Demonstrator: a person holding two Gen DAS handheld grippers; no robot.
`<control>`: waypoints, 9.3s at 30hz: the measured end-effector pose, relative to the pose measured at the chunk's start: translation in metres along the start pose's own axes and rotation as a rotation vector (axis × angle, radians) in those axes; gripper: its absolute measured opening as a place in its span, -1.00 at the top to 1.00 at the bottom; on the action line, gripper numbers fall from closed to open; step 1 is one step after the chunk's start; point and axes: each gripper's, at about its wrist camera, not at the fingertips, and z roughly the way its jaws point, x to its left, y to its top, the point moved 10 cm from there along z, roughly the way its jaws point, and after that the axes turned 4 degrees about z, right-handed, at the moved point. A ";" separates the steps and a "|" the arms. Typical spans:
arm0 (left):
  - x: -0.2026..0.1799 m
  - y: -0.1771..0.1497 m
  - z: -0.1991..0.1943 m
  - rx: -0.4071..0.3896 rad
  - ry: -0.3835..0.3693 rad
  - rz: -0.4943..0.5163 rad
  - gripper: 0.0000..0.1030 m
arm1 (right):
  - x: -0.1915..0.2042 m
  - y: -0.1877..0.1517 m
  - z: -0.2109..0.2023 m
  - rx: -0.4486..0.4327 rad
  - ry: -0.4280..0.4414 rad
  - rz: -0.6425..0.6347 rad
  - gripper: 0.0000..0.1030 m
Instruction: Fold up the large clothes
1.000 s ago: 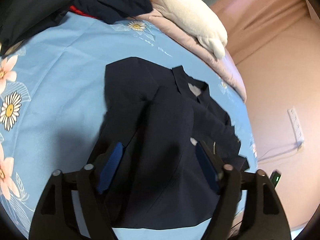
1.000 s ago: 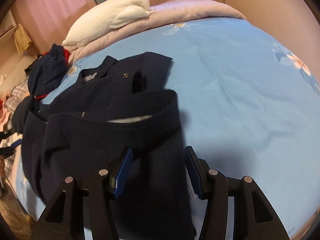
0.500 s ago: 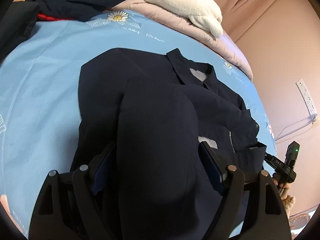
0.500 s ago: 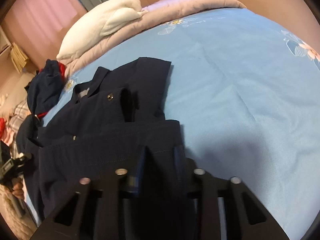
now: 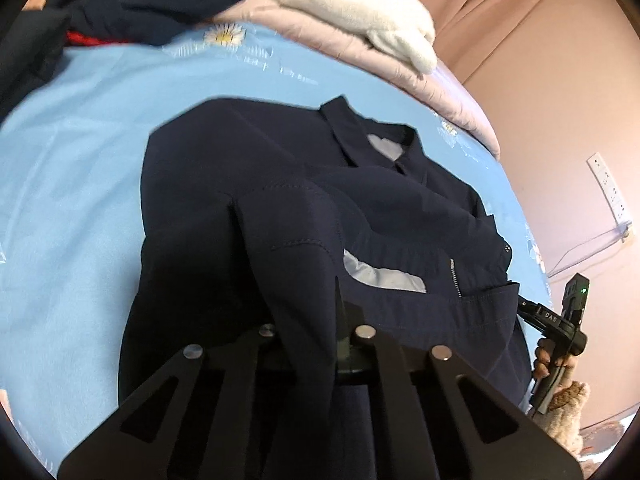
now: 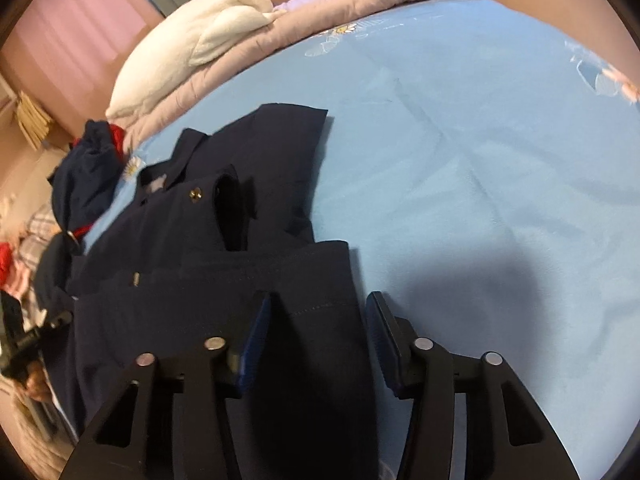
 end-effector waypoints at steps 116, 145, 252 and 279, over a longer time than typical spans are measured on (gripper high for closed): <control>-0.020 0.047 0.050 0.160 -0.153 -0.010 0.66 | 0.008 0.007 -0.154 -0.408 -0.153 0.107 0.89; 0.036 0.159 -0.038 -0.232 0.087 -0.081 0.96 | 0.146 0.180 -0.049 -0.392 -0.048 -0.122 0.89; -0.019 -0.184 -0.086 0.054 0.188 -0.178 0.26 | 0.166 -0.060 -0.186 -0.428 -0.072 -0.280 0.65; 0.064 -0.171 -0.201 -0.154 0.385 -0.283 -0.23 | 0.329 -0.261 -0.037 0.142 0.165 -0.829 0.68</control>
